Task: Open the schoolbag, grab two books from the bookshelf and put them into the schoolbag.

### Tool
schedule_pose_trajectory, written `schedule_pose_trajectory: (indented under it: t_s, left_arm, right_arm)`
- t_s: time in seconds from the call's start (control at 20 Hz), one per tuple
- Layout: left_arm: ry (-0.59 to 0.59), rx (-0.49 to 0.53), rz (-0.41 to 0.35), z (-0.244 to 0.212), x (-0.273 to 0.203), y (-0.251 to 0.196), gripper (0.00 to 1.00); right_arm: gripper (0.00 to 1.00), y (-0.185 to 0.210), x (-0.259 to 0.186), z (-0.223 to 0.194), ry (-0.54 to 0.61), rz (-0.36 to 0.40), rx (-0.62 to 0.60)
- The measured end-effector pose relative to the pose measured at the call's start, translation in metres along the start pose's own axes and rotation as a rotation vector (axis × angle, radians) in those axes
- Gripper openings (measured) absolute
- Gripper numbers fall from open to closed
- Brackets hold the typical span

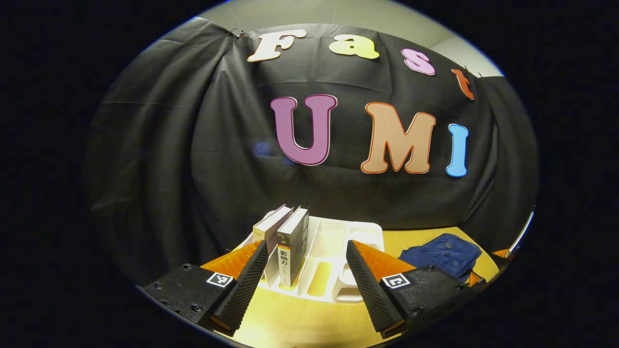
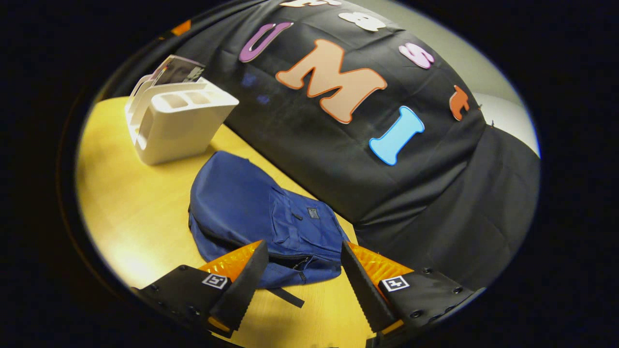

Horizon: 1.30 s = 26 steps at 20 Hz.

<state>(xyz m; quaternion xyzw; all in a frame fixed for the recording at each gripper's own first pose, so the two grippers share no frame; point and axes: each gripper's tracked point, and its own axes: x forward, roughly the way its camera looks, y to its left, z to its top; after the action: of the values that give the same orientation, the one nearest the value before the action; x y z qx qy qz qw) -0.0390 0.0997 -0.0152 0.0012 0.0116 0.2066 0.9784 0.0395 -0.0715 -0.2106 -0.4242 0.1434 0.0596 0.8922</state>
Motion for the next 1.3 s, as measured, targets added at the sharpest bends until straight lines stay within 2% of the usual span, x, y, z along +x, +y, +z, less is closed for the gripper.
schedule_pose_trajectory:
  t_s: [0.05,0.1,0.35,0.75,0.9,0.95,1.1,1.3]
  left_arm:
    - [0.000,0.002,0.011,0.001,0.000,0.002,0.95]
    - [-0.001,0.003,0.022,-0.001,0.000,0.004,0.93]
    - [0.003,0.006,0.096,-0.005,-0.012,0.030,0.95]
    - [0.017,-0.001,0.161,-0.010,-0.018,0.048,0.95]
    - [0.020,0.002,0.185,-0.012,-0.018,0.053,0.98]
    - [0.024,0.006,0.192,-0.012,-0.018,0.055,0.93]
    - [0.028,0.008,0.207,-0.012,-0.021,0.057,0.95]
    - [0.024,0.020,0.208,-0.009,-0.022,0.053,0.95]
  right_arm:
    - [0.98,0.006,0.002,-0.002,-0.007,-0.001,-0.047]
    - [0.93,0.012,0.005,-0.004,-0.017,0.001,-0.095]
    - [0.91,0.037,0.021,-0.003,-0.066,0.035,-0.309]
    - [0.89,0.066,0.039,-0.015,-0.071,0.107,-0.481]
    - [0.89,0.071,0.046,-0.017,-0.073,0.117,-0.515]
    - [0.89,0.072,0.050,-0.015,-0.074,0.114,-0.518]
    - [0.88,0.077,0.065,-0.008,-0.081,0.120,-0.535]
    - [0.87,0.074,0.074,0.003,-0.098,0.121,-0.516]
